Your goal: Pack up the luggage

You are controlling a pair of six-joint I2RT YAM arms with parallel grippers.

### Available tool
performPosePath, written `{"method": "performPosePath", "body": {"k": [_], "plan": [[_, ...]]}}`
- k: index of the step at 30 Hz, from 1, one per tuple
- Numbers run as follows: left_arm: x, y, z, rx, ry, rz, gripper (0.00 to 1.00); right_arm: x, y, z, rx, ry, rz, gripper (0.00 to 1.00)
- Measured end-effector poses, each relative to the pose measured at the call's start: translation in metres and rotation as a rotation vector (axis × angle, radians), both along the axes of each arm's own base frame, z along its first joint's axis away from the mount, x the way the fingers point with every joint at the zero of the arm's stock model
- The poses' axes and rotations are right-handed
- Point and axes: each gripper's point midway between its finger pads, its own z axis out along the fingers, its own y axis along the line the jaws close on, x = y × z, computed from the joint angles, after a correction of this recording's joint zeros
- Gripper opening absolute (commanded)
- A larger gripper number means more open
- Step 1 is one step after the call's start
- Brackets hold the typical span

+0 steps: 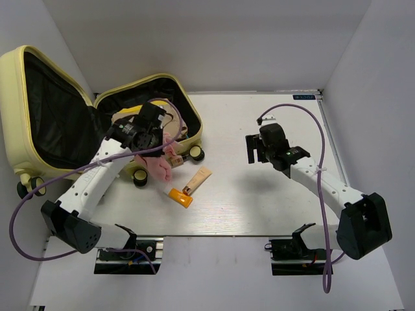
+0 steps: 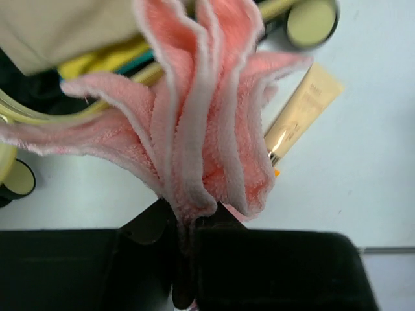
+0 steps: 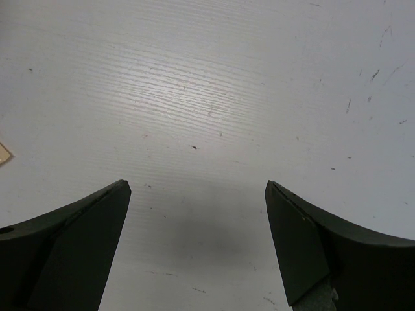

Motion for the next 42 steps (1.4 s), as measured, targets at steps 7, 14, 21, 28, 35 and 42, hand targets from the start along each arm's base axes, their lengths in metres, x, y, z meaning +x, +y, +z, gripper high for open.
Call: {"method": "performPosePath", "body": {"k": [7, 14, 21, 28, 35, 42], "plan": [[0.037, 0.021, 0.065, -0.022, -0.200, 0.069, 0.00, -0.001, -0.003, 0.000, 0.001, -0.004, -0.007, 0.90], [0.085, 0.057, 0.110, 0.009, -0.319, 0.214, 0.00, 0.001, -0.006, 0.000, -0.004, -0.010, -0.020, 0.90], [0.107, 0.089, 0.071, 0.079, -0.182, 0.338, 0.00, 0.003, -0.013, 0.001, -0.013, -0.014, -0.042, 0.90], [0.128, 0.094, 0.035, 0.072, -0.038, 0.360, 0.00, 0.002, -0.016, -0.001, -0.017, -0.003, -0.052, 0.90], [0.181, 0.059, -0.008, -0.053, 0.059, 0.264, 0.55, -0.002, -0.020, -0.006, -0.026, 0.023, -0.060, 0.90], [0.192, 0.025, -0.039, -0.169, 0.129, 0.131, 1.00, -0.007, -0.021, -0.011, -0.021, 0.041, -0.072, 0.90]]}}
